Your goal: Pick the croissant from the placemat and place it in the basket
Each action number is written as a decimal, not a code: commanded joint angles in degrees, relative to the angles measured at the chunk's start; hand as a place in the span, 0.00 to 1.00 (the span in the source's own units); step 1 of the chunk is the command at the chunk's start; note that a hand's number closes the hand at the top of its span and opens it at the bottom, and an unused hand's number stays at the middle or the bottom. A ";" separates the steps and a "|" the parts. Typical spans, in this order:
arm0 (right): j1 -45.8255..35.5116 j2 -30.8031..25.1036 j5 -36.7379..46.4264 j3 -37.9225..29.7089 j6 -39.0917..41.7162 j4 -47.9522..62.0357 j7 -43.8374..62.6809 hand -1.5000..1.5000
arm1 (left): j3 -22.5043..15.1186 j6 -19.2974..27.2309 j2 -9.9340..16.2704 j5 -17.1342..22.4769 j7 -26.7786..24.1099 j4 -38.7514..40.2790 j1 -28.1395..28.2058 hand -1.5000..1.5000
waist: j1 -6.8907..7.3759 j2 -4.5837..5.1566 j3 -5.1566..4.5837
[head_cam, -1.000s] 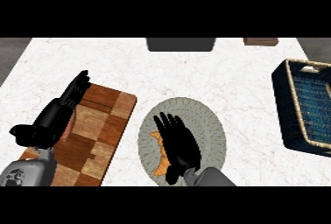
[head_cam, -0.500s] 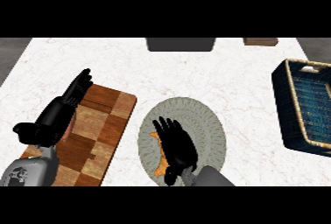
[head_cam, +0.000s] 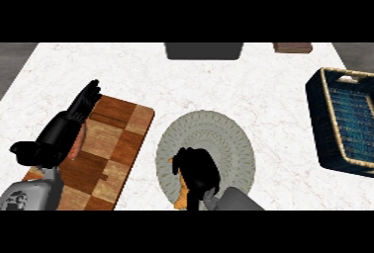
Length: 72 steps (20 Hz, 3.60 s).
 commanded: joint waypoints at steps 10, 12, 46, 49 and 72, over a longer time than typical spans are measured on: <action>19.41 -27.00 4.36 0.27 -0.79 -25.05 -4.36 1.00 | 1.37 2.00 -0.86 -1.02 -0.51 -0.09 2.49 0.50 | -4.32 -0.33 -0.01; 25.96 -33.48 4.17 -0.46 -4.30 -32.55 -6.90 1.00 | 2.62 1.51 0.20 -0.16 0.07 -0.52 1.97 0.50 | -3.78 -0.15 0.04; 43.26 -44.21 -25.38 -35.95 -20.35 -81.29 0.23 1.00 | 1.00 0.08 -0.72 -0.13 0.72 -0.92 1.93 0.50 | -1.82 0.54 -0.16; 38.40 -44.19 -28.12 -40.60 -18.68 -78.54 4.39 1.00 | 0.25 0.90 -1.31 -0.83 1.06 -2.81 1.40 0.50 | -1.32 0.43 -0.09; 4.88 -49.54 -48.92 -70.17 -1.61 -25.92 -3.60 1.00 | -0.35 -0.26 -1.42 -2.14 0.00 -2.03 1.02 0.50 | 0.02 0.74 0.08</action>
